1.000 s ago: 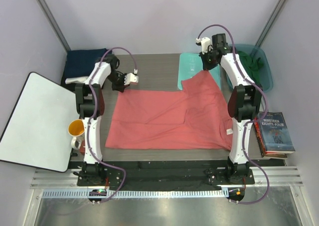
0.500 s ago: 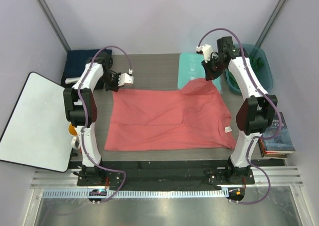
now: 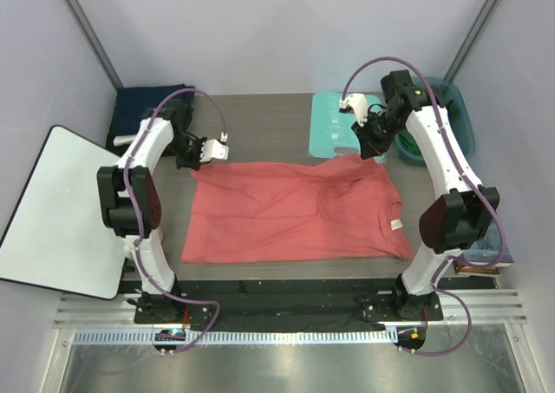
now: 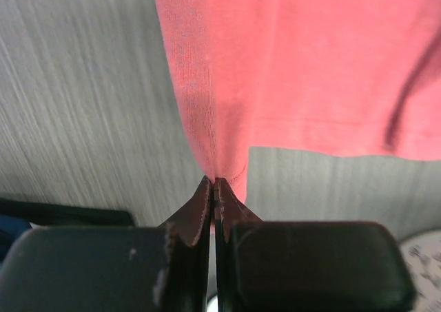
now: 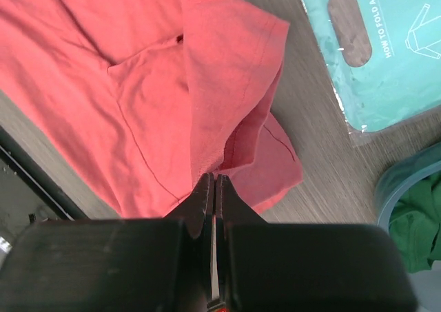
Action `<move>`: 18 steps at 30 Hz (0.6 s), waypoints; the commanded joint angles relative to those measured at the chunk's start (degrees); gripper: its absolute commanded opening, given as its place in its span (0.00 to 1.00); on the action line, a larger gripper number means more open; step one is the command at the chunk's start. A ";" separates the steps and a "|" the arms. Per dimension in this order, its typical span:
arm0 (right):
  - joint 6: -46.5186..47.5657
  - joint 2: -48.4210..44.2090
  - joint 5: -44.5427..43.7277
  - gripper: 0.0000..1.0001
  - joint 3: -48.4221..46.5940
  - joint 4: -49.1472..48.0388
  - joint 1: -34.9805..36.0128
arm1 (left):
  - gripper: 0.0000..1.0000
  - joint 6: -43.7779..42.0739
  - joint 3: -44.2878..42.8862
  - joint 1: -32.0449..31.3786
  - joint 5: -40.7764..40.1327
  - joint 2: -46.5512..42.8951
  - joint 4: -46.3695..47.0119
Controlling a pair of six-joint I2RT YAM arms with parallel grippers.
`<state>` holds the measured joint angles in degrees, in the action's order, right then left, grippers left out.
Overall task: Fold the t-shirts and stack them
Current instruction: Fold the tshirt
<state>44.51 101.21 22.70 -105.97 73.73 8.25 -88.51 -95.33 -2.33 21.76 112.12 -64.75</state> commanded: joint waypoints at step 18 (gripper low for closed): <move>14.02 -24.47 -12.49 0.01 20.63 12.49 4.41 | 0.02 -7.20 18.60 0.48 -1.90 -26.24 -6.00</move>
<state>55.27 81.47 15.20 -85.34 77.28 12.88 -93.84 -78.30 -2.33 20.51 88.88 -69.47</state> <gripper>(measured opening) 0.026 0.014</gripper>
